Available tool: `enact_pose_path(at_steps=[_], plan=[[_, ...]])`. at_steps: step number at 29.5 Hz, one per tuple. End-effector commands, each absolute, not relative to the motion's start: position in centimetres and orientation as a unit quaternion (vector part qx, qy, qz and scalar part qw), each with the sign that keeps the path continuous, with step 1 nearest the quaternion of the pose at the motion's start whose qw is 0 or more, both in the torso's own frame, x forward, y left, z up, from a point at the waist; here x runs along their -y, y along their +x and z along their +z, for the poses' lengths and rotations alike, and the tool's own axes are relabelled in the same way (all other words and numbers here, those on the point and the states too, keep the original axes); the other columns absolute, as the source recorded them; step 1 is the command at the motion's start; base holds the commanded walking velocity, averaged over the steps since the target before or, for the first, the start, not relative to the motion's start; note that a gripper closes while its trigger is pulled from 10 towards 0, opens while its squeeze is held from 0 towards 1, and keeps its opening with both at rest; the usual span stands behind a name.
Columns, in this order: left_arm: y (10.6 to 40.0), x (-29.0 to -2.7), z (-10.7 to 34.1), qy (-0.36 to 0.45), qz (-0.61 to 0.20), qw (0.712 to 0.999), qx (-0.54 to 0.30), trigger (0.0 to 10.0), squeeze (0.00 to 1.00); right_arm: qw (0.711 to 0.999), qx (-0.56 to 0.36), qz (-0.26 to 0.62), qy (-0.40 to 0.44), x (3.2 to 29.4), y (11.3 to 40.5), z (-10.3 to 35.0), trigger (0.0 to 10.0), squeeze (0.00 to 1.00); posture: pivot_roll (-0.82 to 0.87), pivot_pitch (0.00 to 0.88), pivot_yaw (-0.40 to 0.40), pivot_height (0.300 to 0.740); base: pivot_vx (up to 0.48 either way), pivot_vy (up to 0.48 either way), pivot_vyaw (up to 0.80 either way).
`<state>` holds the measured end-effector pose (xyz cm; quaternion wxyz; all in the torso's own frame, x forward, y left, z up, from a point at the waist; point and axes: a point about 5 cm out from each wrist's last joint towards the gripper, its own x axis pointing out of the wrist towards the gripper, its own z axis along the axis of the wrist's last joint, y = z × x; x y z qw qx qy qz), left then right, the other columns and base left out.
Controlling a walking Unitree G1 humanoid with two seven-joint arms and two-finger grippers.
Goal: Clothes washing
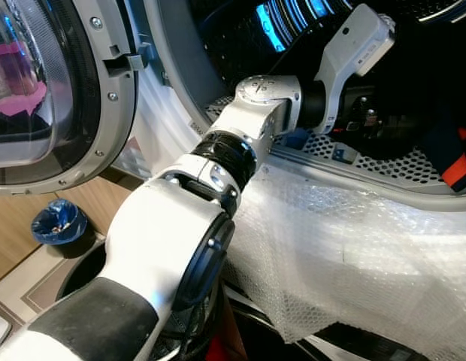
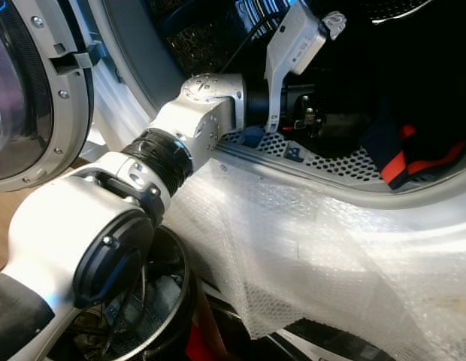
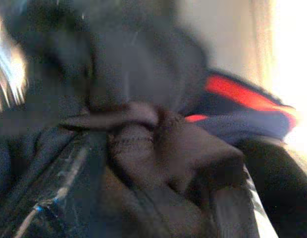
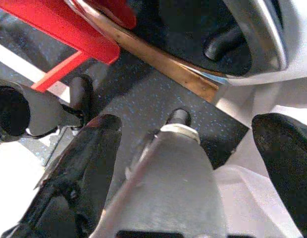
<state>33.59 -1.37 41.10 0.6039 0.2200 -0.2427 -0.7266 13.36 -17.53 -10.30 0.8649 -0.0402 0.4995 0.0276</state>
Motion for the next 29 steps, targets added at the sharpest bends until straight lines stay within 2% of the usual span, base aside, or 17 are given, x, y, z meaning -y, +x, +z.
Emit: enact_pose_path(at_steps=[1,4,8,12,18,25,29], plan=[[32.1,1.7,42.4,0.266,-0.748,0.545,0.27,10.0,0.0,0.815,-0.577,0.048,-0.022,15.8,8.8,-11.9,10.0,0.0,-0.02,0.057,0.097,0.74,0.0,0.0,0.0],[31.8,1.7,42.6,0.273,-0.75,0.537,0.273,10.0,0.0,0.815,-0.576,0.053,-0.026,15.8,9.0,-11.9,10.0,0.0,-0.02,0.049,0.097,0.74,0.0,0.0,0.0],[32.0,1.5,42.6,0.29,-0.736,0.545,0.278,10.0,0.0,0.819,-0.571,0.05,-0.023,15.7,9.3,-11.8,10.0,0.0,0.0,0.037,0.101,0.74,0.0,0.0,0.0],[32.0,1.2,42.5,0.304,-0.734,0.541,0.277,10.0,0.0,0.82,-0.569,0.05,-0.024,15.6,9.5,-11.7,10.0,0.0,0.0,0.03,0.106,0.74,0.0,0.0,0.0],[30.5,1.1,44.1,0.316,-0.751,0.495,0.302,10.0,0.0,0.819,-0.571,0.053,-0.021,15.4,9.6,-11.7,10.0,0.0,0.02,0.015,0.104,0.74,0.0,0.0,0.0],[29.4,1.2,45.6,0.313,-0.749,0.482,0.329,10.0,0.0,0.824,-0.564,0.05,-0.016,15.3,10.0,-11.6,10.0,0.0,0.04,0.0,0.104,0.74,0.0,0.0,0.0],[29.6,1.4,45.5,0.263,-0.761,0.5,0.319,10.0,0.0,0.828,-0.559,0.048,-0.015,15.3,10.4,-11.5,10.0,0.0,0.05,0.0,0.095,0.74,0.0,0.0,0.0]])
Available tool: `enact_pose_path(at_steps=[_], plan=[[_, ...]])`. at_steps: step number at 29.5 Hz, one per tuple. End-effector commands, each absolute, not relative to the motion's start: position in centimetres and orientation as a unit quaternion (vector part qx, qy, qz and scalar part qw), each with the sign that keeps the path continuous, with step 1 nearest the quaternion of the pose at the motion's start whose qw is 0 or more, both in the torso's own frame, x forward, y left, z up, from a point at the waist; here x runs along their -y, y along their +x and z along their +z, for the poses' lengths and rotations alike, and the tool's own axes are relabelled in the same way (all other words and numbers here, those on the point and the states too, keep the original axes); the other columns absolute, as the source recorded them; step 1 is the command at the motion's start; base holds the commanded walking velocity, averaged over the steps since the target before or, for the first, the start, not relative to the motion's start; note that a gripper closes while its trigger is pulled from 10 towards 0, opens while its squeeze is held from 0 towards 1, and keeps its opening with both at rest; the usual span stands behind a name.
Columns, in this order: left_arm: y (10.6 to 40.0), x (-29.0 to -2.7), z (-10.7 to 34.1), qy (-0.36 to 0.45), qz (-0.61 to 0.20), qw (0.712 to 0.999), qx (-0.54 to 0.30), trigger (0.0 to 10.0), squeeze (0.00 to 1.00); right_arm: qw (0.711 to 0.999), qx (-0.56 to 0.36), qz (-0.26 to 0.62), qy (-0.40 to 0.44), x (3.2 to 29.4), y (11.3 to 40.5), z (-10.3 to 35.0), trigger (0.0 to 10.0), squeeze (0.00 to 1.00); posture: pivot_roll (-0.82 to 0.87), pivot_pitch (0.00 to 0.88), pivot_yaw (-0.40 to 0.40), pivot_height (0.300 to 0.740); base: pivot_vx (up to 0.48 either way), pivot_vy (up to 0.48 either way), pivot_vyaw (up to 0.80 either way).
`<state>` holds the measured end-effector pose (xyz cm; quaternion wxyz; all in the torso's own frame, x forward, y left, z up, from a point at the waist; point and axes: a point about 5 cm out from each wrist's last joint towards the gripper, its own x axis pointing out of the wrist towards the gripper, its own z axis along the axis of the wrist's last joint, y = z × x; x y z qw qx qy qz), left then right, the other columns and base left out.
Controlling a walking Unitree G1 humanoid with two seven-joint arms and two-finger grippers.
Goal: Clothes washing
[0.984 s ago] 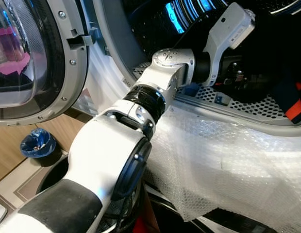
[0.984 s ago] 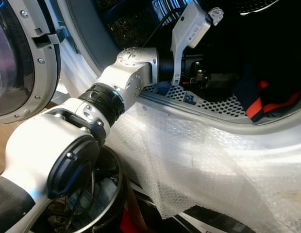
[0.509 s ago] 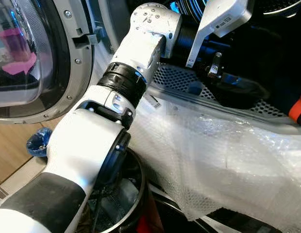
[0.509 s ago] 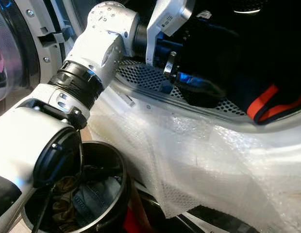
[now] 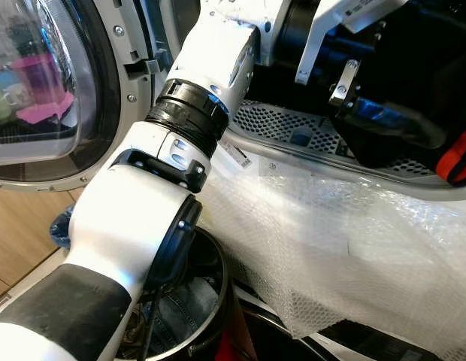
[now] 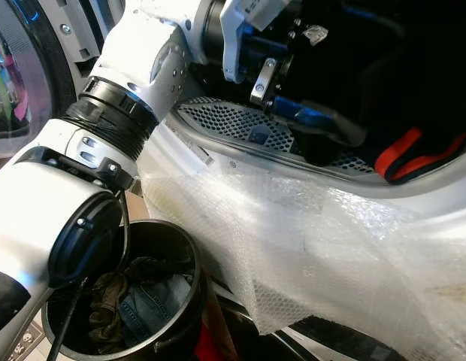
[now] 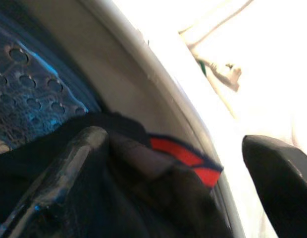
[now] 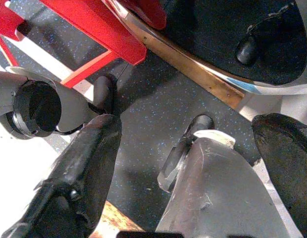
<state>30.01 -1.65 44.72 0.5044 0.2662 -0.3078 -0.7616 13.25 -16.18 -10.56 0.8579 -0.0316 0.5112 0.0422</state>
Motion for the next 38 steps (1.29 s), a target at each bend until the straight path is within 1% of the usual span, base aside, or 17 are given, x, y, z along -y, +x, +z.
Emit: enact_pose_path(at_steps=[1,5,7,11,13,15,18,19,21,24,26,30,31,32,34,36,38], plan=[[29.7,1.6,45.3,0.24,-0.767,0.507,0.313,10.0,0.0,0.828,-0.558,0.05,-0.017,15.3,10.5,-11.5,10.0,0.0,0.06,0.0,0.092,0.74,0.0,0.0,0.0],[30.1,2.6,43.6,0.163,-0.798,0.515,0.267,10.0,0.0,0.831,-0.554,0.052,-0.021,15.4,10.9,-11.4,10.0,0.0,0.07,0.0,0.088,0.74,0.0,0.0,0.0],[30.3,3.6,42.6,0.098,-0.821,0.514,0.229,10.0,0.0,0.833,-0.55,0.052,-0.021,15.5,11.2,-11.3,10.0,0.0,0.07,0.0,0.083,0.74,0.0,0.0,0.0],[30.3,4.6,41.5,0.09,-0.826,0.515,0.212,10.0,0.0,0.834,-0.548,0.051,-0.022,15.5,11.4,-11.3,10.0,0.0,0.06,0.0,0.082,0.74,0.0,0.0,0.0],[30.1,5.5,40.1,0.088,-0.837,0.506,0.191,10.0,0.0,0.838,-0.544,0.045,-0.017,15.6,11.6,-11.2,10.0,0.0,0.06,0.0,0.082,0.74,0.0,0.0,0.0],[29.4,6.2,38.3,0.076,-0.863,0.476,0.151,10.0,0.0,0.838,-0.543,0.044,-0.017,15.6,11.7,-11.2,10.0,0.0,0.06,0.0,0.08,0.74,0.0,0.0,0.0],[28.7,6.1,35.5,0.081,-0.885,0.446,0.106,10.0,0.0,0.838,-0.543,0.043,-0.019,15.7,11.9,-11.1,10.0,0.0,0.06,0.0,0.077,0.74,0.0,0.0,0.0],[28.7,6.1,35.5,0.081,-0.885,0.446,0.106,10.0,0.0,0.838,-0.543,0.043,-0.019,15.7,11.9,-11.1,10.0,0.0,0.06,0.0,0.077,0.74,0.0,0.0,0.0],[28.1,6.0,33.1,0.126,-0.889,0.43,0.095,10.0,0.0,0.838,-0.544,0.045,-0.02,15.7,11.9,-11.1,10.0,0.0,0.06,0.0,0.079,0.74,0.0,0.0,0.0],[27.9,5.3,31.4,0.149,-0.883,0.436,0.087,10.0,0.0,0.839,-0.543,0.043,-0.017,15.6,12.0,-11.1,10.0,0.0,0.07,0.0,0.079,0.74,0.0,0.0,0.0],[27.7,4.4,30.6,0.168,-0.883,0.431,0.077,10.0,0.0,0.839,-0.542,0.043,-0.016,15.6,12.1,-11.1,10.0,0.0,0.07,0.0,0.078,0.74,0.0,0.0,0.0],[26.9,2.1,27.1,0.28,-0.87,0.404,0.039,10.0,0.0,0.838,-0.543,0.047,-0.017,15.6,12.2,-11.1,10.0,0.0,0.09,0.0,0.076,0.74,0.0,0.0,0.0],[26.9,2.1,27.1,0.28,-0.87,0.404,0.039,10.0,0.0,0.838,-0.543,0.047,-0.017,15.6,12.2,-11.1,10.0,0.0,0.09,0.0,0.076,0.74,0.0,0.0,0.0],[26.7,0.8,24.2,0.371,-0.849,0.376,0.027,10.0,0.0,0.839,-0.542,0.048,-0.017,15.6,12.2,-11.0,10.0,0.0,0.1,0.0,0.074,0.74,0.0,0.0,0.0],[26.3,-0.6,21.0,0.436,-0.832,0.344,0.004,10.0,0.0,0.839,-0.542,0.049,-0.018,15.6,12.2,-11.0,10.0,0.0,0.1,0.0,0.074,0.74,0.0,0.0,0.0],[26.0,-0.8,20.2,0.431,-0.835,0.343,-0.005,10.0,0.0,0.839,-0.542,0.049,-0.018,15.6,12.2,-11.0,10.0,0.0,0.1,0.0,0.074,0.74,0.0,0.0,0.0],[25.0,-1.3,18.1,0.416,-0.84,0.347,-0.028,10.0,0.0,0.843,-0.535,0.052,-0.018,15.5,13.2,-10.7,10.0,0.0,0.1,0.0,0.075,0.74,0.0,0.0,0.0]])
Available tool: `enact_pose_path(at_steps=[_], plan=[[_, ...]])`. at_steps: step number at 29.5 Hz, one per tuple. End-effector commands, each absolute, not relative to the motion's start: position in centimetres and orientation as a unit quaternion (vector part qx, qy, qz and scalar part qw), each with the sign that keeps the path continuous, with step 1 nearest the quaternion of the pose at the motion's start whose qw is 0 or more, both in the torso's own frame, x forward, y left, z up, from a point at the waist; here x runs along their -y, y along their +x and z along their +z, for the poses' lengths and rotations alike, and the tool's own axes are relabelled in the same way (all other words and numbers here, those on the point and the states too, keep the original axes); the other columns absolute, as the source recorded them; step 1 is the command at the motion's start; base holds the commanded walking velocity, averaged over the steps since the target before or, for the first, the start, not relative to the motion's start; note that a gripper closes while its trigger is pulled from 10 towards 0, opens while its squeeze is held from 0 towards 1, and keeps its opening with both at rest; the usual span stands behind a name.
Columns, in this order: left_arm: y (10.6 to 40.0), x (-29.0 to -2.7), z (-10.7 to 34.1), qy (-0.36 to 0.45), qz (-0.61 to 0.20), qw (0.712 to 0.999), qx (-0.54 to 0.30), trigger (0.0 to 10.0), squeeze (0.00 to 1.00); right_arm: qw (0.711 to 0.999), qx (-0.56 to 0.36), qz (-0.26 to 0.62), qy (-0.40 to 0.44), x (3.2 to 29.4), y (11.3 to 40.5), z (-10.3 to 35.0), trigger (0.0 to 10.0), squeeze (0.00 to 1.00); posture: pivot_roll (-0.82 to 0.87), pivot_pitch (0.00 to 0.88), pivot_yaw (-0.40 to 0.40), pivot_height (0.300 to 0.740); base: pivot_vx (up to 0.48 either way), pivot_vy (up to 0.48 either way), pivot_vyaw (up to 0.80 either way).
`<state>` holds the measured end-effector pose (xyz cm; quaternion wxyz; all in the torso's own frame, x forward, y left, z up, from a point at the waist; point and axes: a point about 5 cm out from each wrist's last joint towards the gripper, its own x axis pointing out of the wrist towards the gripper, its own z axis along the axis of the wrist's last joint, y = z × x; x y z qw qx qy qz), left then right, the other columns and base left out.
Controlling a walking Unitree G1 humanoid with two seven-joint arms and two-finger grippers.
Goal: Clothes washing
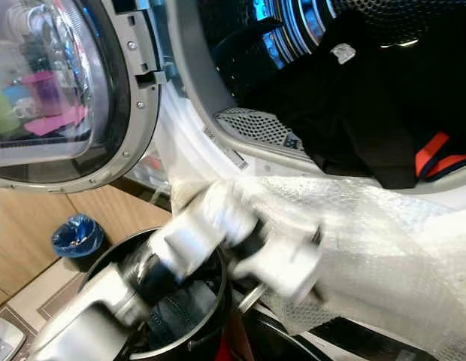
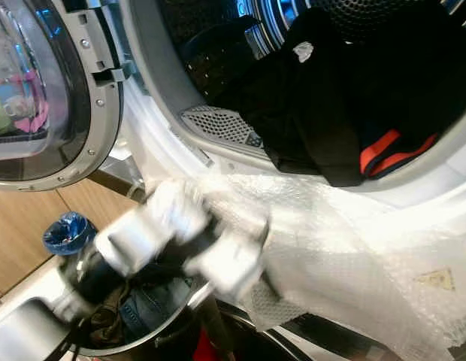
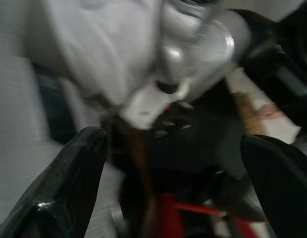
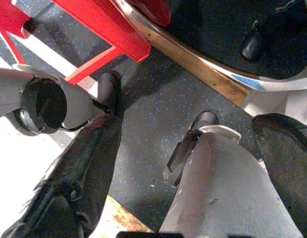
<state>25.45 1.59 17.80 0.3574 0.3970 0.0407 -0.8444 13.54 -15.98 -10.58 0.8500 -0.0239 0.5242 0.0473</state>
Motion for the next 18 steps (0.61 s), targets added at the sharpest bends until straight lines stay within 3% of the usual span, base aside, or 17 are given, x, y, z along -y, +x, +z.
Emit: enact_pose_path(at_steps=[1,8,9,10,12,13,15,18], plan=[[24.8,-1.4,17.4,0.414,-0.838,0.353,-0.034,10.0,0.0,0.845,-0.532,0.052,-0.018,15.4,13.8,-10.6,10.0,0.0,0.1,0.0,0.075,0.74,0.0,0.0,0.0],[25.8,-0.9,13.3,0.251,-0.765,0.59,-0.058,10.0,0.0,0.836,-0.546,0.044,-0.017,16.0,12.8,-10.9,10.0,0.0,0.08,0.0,0.093,0.74,0.0,0.0,0.0],[25.8,-0.9,13.3,0.251,-0.765,0.59,-0.058,10.0,0.0,0.836,-0.546,0.044,-0.017,16.0,12.8,-10.9,10.0,0.0,0.08,0.0,0.093,0.74,0.0,0.0,0.0],[26.4,-1.4,13.1,0.22,-0.727,0.647,-0.061,10.0,0.0,0.834,-0.55,0.042,-0.016,16.1,12.4,-11.0,10.0,0.0,0.08,0.0,0.095,0.74,0.0,0.0,0.0],[26.9,-2.2,13.1,0.2,-0.692,0.691,-0.062,10.0,0.0,0.831,-0.554,0.04,-0.018,16.3,12.1,-11.1,10.0,0.0,0.08,0.0,0.095,0.74,0.0,0.0,0.0],[27.3,-3.0,13.4,0.178,-0.651,0.736,-0.054,10.0,0.0,0.829,-0.558,0.038,-0.018,16.5,11.7,-11.2,10.0,0.0,0.08,0.0,0.098,0.74,0.0,0.0,0.0],[27.4,-3.8,14.2,0.15,-0.612,0.775,-0.041,10.0,0.0,0.826,-0.562,0.036,-0.019,16.7,11.4,-11.3,10.0,0.0,0.08,0.0,0.099,0.74,0.0,0.0,0.0],[26.3,-4.6,15.2,0.109,-0.588,0.801,-0.026,10.0,0.0,0.824,-0.565,0.034,-0.021,16.9,11.1,-11.3,10.0,0.0,0.09,0.0,0.097,0.74,0.0,0.0,0.0]])
